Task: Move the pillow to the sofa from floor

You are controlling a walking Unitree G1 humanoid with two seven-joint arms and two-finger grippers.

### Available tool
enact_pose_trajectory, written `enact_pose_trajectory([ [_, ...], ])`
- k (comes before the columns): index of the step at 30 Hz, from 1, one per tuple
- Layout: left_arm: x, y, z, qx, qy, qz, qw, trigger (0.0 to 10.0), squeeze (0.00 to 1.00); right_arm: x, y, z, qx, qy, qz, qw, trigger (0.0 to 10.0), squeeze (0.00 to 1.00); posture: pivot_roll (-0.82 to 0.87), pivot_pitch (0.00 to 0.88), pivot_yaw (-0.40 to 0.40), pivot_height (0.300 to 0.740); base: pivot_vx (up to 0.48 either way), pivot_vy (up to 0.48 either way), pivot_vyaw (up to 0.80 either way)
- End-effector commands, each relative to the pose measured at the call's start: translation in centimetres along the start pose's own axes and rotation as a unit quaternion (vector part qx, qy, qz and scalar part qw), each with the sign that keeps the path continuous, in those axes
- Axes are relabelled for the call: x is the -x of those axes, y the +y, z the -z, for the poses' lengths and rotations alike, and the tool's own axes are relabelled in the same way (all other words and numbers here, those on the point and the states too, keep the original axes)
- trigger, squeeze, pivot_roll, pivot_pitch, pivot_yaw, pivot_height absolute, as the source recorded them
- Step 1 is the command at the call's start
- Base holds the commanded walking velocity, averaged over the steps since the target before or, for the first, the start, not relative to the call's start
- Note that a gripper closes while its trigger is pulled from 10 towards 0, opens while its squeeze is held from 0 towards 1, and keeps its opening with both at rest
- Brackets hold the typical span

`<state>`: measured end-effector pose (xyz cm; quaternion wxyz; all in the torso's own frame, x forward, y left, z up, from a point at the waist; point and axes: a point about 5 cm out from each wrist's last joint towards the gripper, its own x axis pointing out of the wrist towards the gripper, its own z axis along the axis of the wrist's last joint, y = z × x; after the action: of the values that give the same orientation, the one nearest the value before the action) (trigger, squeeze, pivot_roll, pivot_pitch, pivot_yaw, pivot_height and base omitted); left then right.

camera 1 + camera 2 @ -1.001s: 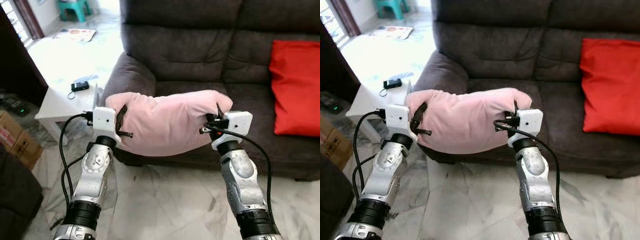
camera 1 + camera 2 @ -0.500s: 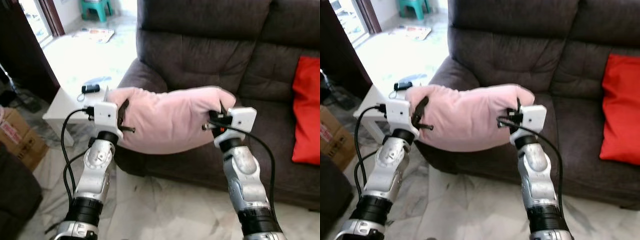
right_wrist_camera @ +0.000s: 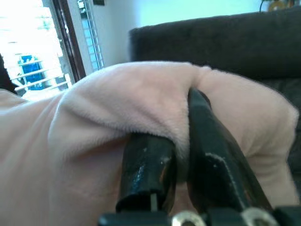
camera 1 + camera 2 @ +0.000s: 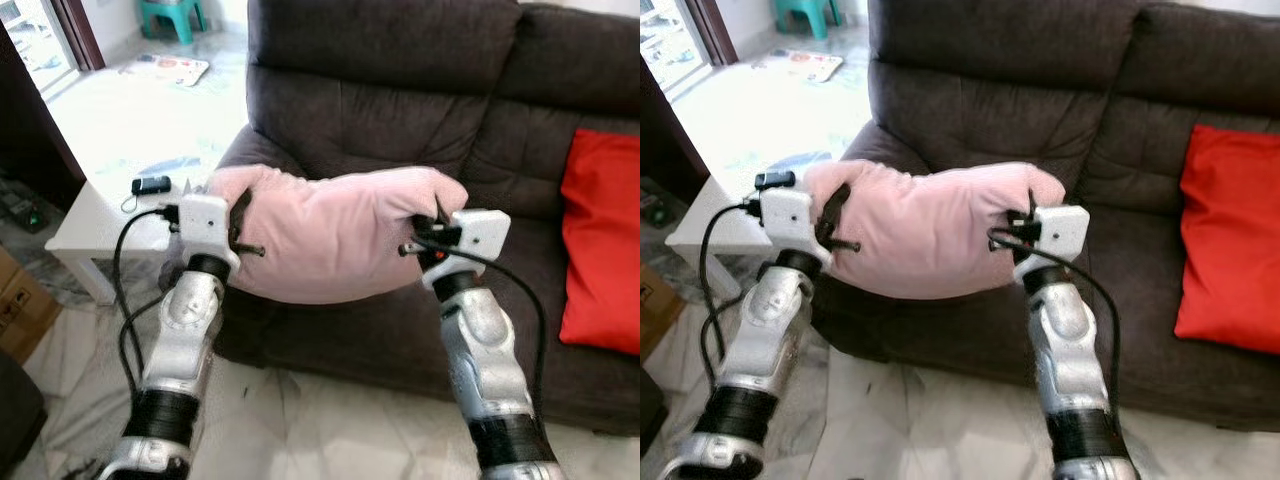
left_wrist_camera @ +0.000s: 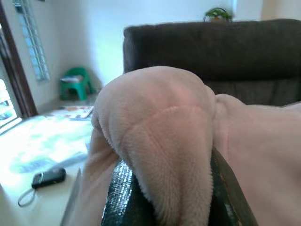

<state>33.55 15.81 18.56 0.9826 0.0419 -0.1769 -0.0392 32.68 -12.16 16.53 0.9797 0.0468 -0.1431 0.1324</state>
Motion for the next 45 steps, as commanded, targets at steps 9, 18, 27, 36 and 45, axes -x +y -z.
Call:
enact_pose_trajectory([
  [9,-0.8,-1.3,-1.5,0.002,-0.029,0.030,0.999,10.0,0.00,-0.6,0.4,-2.0,0.004,-0.041,-0.019,0.999,10.0,0.00,0.05,0.100,-0.039,0.740,0.308,0.000,0.00],
  [18,-0.8,-1.1,-1.4,0.000,-0.028,0.026,0.999,10.0,0.00,-0.6,0.6,-1.9,0.002,-0.038,-0.025,0.999,10.0,0.00,0.05,0.102,-0.042,0.740,0.308,0.000,0.00],
  [27,-0.8,-1.2,-1.3,0.002,-0.025,0.027,0.999,10.0,0.00,-0.6,0.6,-1.9,0.003,-0.034,-0.026,0.999,10.0,0.00,0.05,0.103,-0.044,0.740,0.308,0.000,0.00],
  [36,-0.6,-1.2,-0.9,0.000,-0.017,0.031,0.999,10.0,0.00,-0.6,0.7,-1.7,0.003,-0.029,-0.027,0.999,10.0,0.00,0.05,0.103,-0.044,0.740,0.308,0.000,0.00],
  [45,-0.1,-2.1,1.4,0.043,0.055,0.066,0.995,10.0,0.00,-0.7,0.1,-0.8,0.025,0.005,-0.013,1.000,10.0,0.00,0.04,0.098,-0.045,0.740,0.033,0.000,0.00],
])
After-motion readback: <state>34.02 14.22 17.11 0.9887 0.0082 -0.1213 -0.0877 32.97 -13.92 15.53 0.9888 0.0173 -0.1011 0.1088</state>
